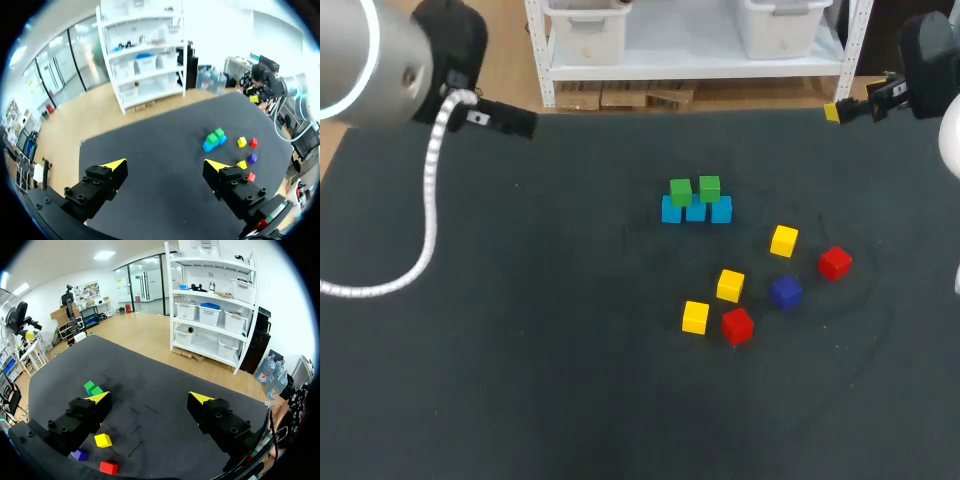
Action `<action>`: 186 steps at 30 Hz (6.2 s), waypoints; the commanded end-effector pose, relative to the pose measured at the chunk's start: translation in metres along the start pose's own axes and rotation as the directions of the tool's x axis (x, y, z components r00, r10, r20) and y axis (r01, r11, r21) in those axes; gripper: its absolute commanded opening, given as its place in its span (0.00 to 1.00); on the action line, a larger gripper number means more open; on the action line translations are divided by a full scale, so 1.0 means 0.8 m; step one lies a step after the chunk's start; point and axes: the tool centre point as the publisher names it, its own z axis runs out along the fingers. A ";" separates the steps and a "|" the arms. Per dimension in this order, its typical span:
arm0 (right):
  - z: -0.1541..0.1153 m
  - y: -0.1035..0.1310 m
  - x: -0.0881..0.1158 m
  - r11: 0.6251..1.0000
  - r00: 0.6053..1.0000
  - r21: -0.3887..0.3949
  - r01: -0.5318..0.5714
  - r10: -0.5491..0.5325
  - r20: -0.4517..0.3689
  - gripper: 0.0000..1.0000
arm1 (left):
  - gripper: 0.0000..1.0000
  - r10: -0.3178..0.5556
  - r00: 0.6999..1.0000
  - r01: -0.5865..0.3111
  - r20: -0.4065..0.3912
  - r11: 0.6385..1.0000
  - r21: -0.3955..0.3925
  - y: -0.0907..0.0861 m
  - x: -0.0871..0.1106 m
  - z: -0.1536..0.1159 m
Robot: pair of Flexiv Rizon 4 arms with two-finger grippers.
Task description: Place the blue cubes, place green cubes on the blue cubes, place the yellow cubes on the green cubes, then place the red cubes on the yellow cubes, and place purple cube on the red cubes.
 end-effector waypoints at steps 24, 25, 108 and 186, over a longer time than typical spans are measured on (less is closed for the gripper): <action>0.000 -0.001 0.000 1.000 1.000 -0.005 0.001 -0.001 0.003 1.00 | 1.00 0.002 0.944 -0.001 0.330 1.000 -0.003 0.000 0.001 -0.001; 0.000 -0.001 0.000 1.000 1.000 -0.005 0.001 -0.001 0.003 1.00 | 1.00 0.002 0.944 -0.001 0.330 1.000 -0.003 0.000 0.001 -0.001; 0.069 0.132 0.175 0.850 0.617 -0.342 0.401 -0.526 -0.585 1.00 | 1.00 0.002 0.944 -0.001 0.330 1.000 -0.003 0.000 0.001 -0.001; 0.159 0.216 0.039 0.505 0.329 -0.616 0.605 -0.863 -0.384 0.00 | 1.00 0.002 0.944 -0.001 0.330 1.000 -0.003 0.000 0.001 -0.001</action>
